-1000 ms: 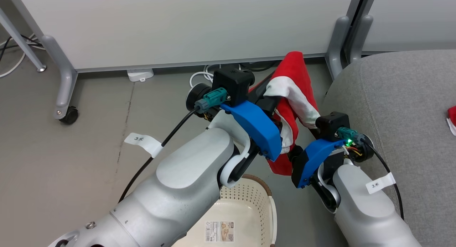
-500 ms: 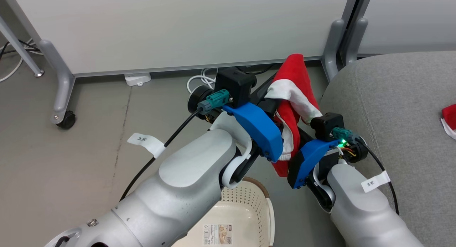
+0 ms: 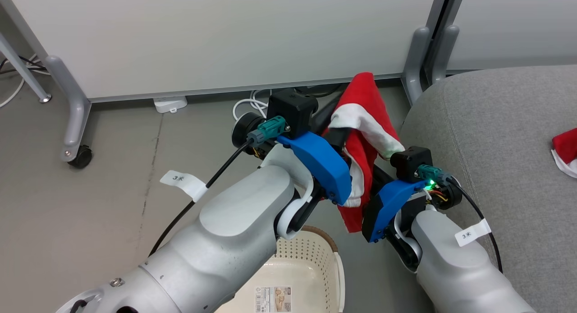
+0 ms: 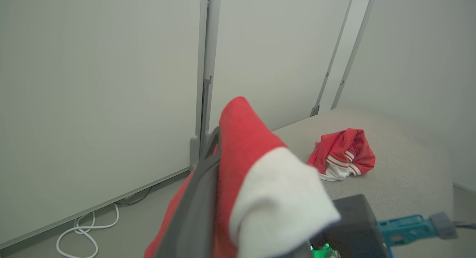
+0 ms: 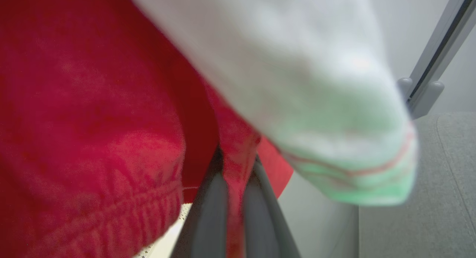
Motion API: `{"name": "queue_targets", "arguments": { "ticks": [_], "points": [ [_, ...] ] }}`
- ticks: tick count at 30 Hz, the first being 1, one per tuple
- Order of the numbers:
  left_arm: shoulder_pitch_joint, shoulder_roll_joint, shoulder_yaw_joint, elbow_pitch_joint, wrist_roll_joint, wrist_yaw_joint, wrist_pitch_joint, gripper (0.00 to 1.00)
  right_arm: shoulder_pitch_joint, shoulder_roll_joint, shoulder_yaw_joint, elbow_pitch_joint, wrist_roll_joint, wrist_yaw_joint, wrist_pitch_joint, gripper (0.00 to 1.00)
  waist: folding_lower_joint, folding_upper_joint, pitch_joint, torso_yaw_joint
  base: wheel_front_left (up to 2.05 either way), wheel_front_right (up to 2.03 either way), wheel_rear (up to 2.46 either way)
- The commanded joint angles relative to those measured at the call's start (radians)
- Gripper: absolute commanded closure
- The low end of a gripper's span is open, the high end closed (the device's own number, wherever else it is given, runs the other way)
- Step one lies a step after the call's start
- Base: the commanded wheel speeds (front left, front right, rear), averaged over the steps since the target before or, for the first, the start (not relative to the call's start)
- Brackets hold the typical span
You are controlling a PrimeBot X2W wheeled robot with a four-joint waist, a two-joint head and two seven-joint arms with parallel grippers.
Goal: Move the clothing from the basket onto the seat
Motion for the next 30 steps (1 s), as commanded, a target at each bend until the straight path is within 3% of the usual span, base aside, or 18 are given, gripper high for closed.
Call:
{"name": "queue_targets", "arguments": {
  "ticks": [1, 10, 30],
  "points": [
    [-0.012, 0.001, -0.002, 0.013, 0.011, 0.000, -0.006, 0.00, -0.015, -0.001, 0.007, 0.002, 0.008, 0.000, -0.007, 1.00, 0.0000, 0.0000, 0.000, -0.002, 0.00, 0.00, 0.00],
    [0.048, 0.034, 0.045, 0.037, 0.050, -0.034, -0.017, 0.00, -0.026, -0.001, 0.020, 0.004, 0.019, 0.000, -0.014, 1.00, 0.0000, 0.0000, 0.003, -0.015, 0.00, 0.00, 0.00],
    [0.471, 0.182, 0.483, -0.223, 0.342, -0.101, -0.018, 0.00, 0.031, -0.001, -0.082, -0.127, -0.087, 0.000, -0.018, 1.00, 0.0000, 0.0000, 0.028, -0.089, 0.00, 0.00, 0.00]
  ]
}}
